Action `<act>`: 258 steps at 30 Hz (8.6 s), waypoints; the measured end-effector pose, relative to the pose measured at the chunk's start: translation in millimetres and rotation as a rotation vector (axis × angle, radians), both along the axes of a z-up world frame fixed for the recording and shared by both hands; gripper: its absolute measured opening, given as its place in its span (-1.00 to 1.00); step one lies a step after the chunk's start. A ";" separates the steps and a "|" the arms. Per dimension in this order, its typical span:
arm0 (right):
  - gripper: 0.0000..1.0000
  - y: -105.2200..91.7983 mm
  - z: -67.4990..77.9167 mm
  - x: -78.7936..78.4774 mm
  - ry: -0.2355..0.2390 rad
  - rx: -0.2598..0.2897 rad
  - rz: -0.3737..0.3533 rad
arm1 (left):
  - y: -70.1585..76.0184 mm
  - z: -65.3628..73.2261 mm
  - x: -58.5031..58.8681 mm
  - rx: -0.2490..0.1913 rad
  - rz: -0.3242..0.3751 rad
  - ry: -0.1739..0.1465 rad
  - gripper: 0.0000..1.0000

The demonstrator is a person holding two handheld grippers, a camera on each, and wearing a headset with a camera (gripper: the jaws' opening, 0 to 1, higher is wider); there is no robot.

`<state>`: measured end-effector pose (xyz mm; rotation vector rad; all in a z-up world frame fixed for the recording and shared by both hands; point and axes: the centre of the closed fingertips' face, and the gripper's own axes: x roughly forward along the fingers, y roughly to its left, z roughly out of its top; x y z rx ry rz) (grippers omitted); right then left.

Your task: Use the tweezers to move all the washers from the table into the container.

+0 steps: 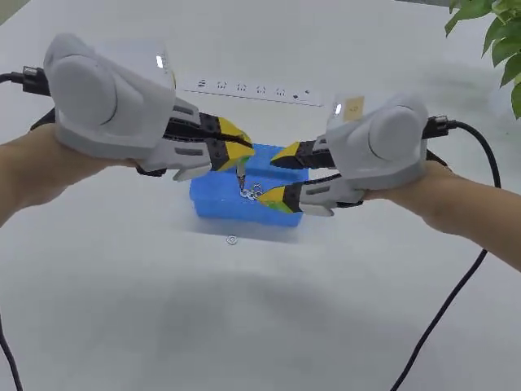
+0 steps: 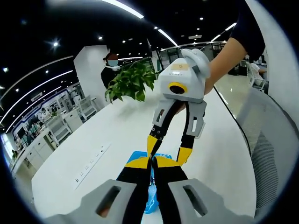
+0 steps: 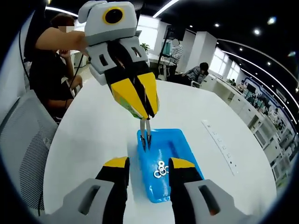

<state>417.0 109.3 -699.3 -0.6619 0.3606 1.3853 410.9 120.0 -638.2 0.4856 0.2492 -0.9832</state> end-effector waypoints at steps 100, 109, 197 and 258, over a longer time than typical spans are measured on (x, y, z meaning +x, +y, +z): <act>0.38 14.7 -42.4 -61.1 0.283 0.097 0.075 | -2.4 -73.2 -21.8 -0.024 0.000 0.154 -0.88; -0.06 28.1 -56.0 -49.9 0.309 0.085 0.094 | -7.8 -74.6 -25.3 -0.032 -0.023 0.166 -0.88; -0.79 32.8 -7.2 45.5 0.112 0.188 -0.072 | 64.8 -51.2 -81.2 -0.255 0.390 0.127 0.99; -0.85 40.7 -25.7 38.1 0.068 0.039 0.003 | -1.9 -20.6 37.1 -0.217 0.122 0.112 0.07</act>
